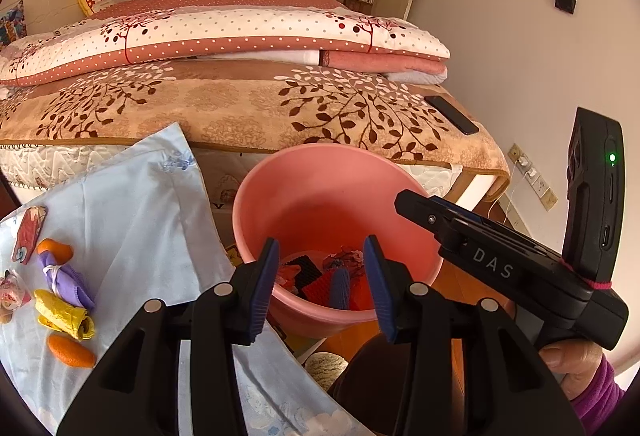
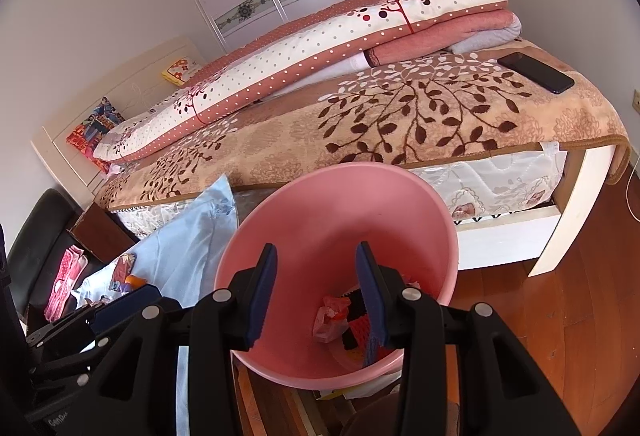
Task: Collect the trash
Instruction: 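Open both tools to drop the foam nets into the bucket, then move both open tools back over the blue sheet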
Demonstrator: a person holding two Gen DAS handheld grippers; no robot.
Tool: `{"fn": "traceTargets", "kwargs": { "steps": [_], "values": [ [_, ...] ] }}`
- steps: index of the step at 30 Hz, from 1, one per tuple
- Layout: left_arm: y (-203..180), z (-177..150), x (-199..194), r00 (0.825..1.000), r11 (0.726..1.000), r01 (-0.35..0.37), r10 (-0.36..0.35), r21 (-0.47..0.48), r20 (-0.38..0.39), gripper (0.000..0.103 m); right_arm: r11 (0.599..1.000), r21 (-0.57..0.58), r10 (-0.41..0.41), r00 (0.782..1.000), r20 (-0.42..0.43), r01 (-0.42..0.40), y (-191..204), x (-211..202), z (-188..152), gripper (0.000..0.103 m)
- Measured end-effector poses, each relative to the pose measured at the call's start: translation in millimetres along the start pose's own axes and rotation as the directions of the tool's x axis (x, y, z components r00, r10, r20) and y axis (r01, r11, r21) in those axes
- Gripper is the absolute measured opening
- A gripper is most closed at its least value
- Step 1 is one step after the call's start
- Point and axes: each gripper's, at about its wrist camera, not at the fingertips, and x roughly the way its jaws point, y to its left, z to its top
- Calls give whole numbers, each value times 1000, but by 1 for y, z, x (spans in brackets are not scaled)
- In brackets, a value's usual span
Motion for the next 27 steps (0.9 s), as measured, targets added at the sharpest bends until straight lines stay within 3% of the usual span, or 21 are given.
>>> {"fn": "traceTargets", "kwargs": {
  "steps": [11, 15, 27],
  "values": [
    [35, -4, -41, 996, 996, -48, 54, -78, 66, 44, 999, -32, 26, 1000, 10, -26, 20, -9, -3, 40],
    [57, -11, -57, 991, 989, -91, 101, -120, 83, 44, 996, -52, 73, 997, -11, -73, 37, -6, -10, 40],
    [135, -58, -111, 947, 924, -282, 311, -258, 81, 44, 956, -182, 211, 971, -109, -228, 116, 10, -43, 40]
  ]
}}
